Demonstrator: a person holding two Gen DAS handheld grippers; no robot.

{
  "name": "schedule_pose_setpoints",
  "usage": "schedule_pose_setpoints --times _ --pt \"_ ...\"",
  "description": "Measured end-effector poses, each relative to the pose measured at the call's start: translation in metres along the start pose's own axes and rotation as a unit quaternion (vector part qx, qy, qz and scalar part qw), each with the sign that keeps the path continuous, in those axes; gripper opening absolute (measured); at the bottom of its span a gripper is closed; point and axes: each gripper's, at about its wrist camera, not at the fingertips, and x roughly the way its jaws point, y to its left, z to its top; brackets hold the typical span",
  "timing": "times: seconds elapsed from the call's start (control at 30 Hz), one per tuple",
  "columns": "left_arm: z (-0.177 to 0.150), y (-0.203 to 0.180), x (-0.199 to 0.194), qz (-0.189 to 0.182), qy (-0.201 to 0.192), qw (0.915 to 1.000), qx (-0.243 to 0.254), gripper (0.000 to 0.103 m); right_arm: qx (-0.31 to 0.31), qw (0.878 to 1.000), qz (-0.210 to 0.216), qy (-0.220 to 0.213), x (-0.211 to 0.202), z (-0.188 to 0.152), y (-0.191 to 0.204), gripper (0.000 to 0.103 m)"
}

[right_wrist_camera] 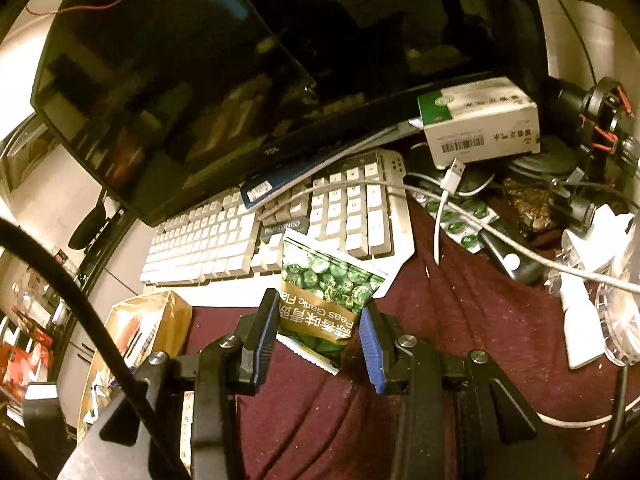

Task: Organize snacks
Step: 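Grasp the long barcoded cracker pack with the left tool while the right tool holds the pea packet, then carry both packs over the cardboard box and open both tools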

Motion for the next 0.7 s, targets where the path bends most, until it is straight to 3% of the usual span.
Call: schedule_pose_setpoints --times 0.2,0.37,0.47,0.7 --pt "-0.009 -0.008 0.002 0.011 -0.024 0.9996 -0.008 0.059 -0.011 1.000 -0.001 0.019 0.009 -0.003 0.003 0.038" --pt "-0.034 -0.001 -0.014 -0.041 -0.050 0.9979 -0.003 0.058 -0.015 0.999 0.012 0.040 0.016 -0.007 0.005 0.038" --pt "-0.051 0.005 -0.042 -0.061 -0.088 0.9942 -0.009 0.058 -0.030 0.998 0.039 0.045 0.016 -0.009 0.013 0.038" --pt "-0.063 0.054 -0.090 -0.134 -0.121 0.9826 -0.047 0.058 -0.098 0.991 0.084 0.044 0.011 -0.022 0.042 0.038"
